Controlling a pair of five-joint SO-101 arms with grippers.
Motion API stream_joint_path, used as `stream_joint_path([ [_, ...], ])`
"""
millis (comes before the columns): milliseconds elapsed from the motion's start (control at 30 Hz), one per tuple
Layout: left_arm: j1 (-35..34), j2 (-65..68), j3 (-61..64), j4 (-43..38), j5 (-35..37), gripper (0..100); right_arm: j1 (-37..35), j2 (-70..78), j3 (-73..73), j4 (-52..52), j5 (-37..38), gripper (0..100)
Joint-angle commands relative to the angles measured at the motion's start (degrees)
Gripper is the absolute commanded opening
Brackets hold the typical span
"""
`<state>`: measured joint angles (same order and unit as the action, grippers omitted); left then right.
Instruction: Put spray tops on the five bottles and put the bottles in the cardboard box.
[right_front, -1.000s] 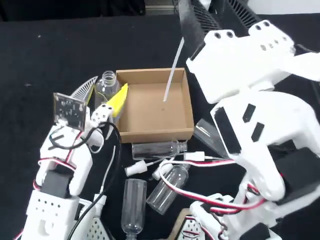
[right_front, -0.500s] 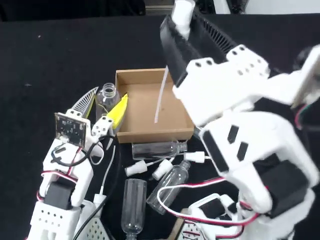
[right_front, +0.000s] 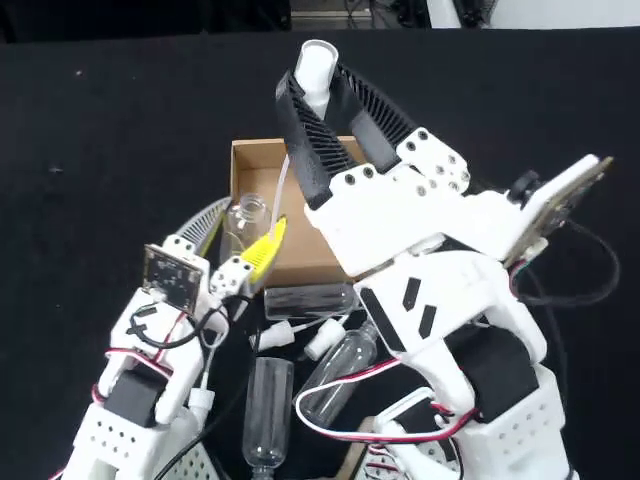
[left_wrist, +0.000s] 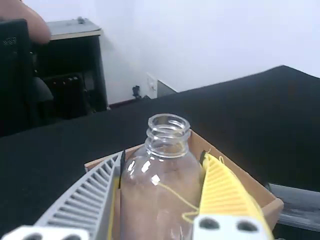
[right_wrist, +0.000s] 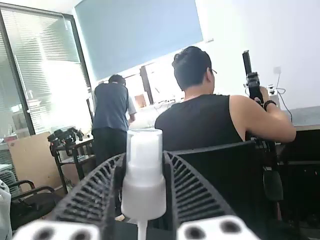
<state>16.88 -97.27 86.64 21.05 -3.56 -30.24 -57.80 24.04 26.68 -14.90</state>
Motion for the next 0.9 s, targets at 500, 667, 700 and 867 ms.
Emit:
stream_joint_path([
  [500, 1.5, -0.9, 11.1, -25.8, 0.4, 3, -0.9, -1.0, 11.6, -24.0, 1.3, 1.1],
  [667, 1.5, -0.9, 11.1, -25.8, 0.4, 3, -0.9, -0.2, 11.7, -23.8, 6.7, 1.1],
  [700, 1.5, -0.7, 11.1, -25.8, 0.4, 3, -1.0, 0.3, 11.8, -23.7, 6.7, 1.1],
  [867, 1.6, -0.9, 11.1, -21.9, 0.4, 3, -2.7, 4.2, 12.2, -24.0, 7.1, 1.1],
])
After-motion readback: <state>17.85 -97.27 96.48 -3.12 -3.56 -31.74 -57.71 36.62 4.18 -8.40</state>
